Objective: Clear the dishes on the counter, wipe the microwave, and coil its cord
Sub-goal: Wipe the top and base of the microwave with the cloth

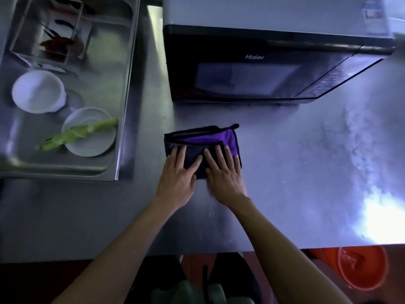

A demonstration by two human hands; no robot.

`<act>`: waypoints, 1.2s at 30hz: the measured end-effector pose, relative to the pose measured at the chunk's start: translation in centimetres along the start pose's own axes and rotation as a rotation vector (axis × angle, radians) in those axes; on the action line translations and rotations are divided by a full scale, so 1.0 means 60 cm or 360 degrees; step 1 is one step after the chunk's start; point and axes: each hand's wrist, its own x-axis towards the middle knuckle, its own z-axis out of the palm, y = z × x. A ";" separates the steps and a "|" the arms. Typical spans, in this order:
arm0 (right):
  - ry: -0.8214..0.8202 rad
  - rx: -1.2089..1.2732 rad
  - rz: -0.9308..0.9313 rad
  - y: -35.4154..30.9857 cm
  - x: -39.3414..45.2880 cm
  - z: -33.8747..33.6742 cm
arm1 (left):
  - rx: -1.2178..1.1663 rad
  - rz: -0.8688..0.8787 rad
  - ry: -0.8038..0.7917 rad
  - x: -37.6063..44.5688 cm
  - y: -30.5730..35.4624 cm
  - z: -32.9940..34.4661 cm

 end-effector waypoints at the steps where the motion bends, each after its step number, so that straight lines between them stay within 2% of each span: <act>1: 0.0014 0.0002 0.0006 0.012 -0.011 0.002 | 0.0011 0.0004 -0.0016 -0.002 0.014 0.007; 8: 0.0105 0.0115 0.0132 0.107 -0.035 -0.007 | 0.0093 0.0025 -0.0095 0.052 0.110 0.034; 24: 0.0158 0.0243 0.0168 0.407 0.098 -0.118 | 0.0113 0.0001 -0.0117 0.334 0.320 0.059; 36: 0.0181 0.0195 0.0169 0.540 0.109 -0.150 | 0.0146 -0.0037 -0.0079 0.390 0.452 0.082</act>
